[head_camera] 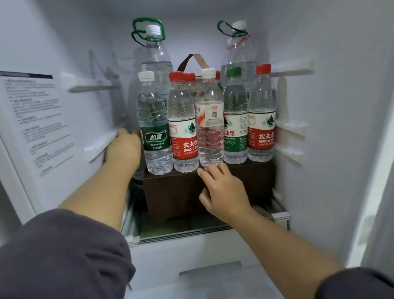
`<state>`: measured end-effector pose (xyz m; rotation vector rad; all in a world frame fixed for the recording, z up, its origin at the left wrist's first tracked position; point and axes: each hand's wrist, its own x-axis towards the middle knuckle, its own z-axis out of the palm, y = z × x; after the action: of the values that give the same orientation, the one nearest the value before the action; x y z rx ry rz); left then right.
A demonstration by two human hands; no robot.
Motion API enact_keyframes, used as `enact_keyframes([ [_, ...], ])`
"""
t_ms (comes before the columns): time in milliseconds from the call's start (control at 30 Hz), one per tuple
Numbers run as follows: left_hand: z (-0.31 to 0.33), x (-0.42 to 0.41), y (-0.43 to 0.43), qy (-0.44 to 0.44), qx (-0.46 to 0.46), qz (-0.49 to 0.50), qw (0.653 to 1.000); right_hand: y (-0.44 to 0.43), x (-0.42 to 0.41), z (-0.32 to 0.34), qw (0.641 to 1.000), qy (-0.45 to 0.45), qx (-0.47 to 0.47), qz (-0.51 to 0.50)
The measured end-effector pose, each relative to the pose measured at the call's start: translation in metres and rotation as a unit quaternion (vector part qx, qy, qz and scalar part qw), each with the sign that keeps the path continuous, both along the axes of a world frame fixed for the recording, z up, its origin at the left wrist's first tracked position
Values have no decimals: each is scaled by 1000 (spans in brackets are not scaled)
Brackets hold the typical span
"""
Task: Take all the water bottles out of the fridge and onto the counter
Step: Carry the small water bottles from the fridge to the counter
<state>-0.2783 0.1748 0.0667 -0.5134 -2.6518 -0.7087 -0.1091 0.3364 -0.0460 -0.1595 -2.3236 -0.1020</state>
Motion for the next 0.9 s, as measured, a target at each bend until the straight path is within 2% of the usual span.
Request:
enact_keyframes([
  [167, 0, 36, -14, 58, -31, 5, 998, -1, 1, -4, 999, -26, 1, -21],
  [367, 30, 68, -25, 74, -208, 32, 975, -5, 1, -8, 998, -52, 6, -48],
  [500, 39, 82, -34, 84, -261, 41, 961, -6, 1, -8, 997, -53, 3, -50],
  [700, 52, 102, -46, 117, -275, 53, 953, -8, 0, -7, 997, -61, -14, -51],
  [833, 71, 113, -46, 249, -239, 2, 939, -8, 1, -7, 996, -67, -21, -55],
  [900, 76, 117, -40, 286, -222, -34, 932, -9, 2, -5, 996, -64, -35, -50],
])
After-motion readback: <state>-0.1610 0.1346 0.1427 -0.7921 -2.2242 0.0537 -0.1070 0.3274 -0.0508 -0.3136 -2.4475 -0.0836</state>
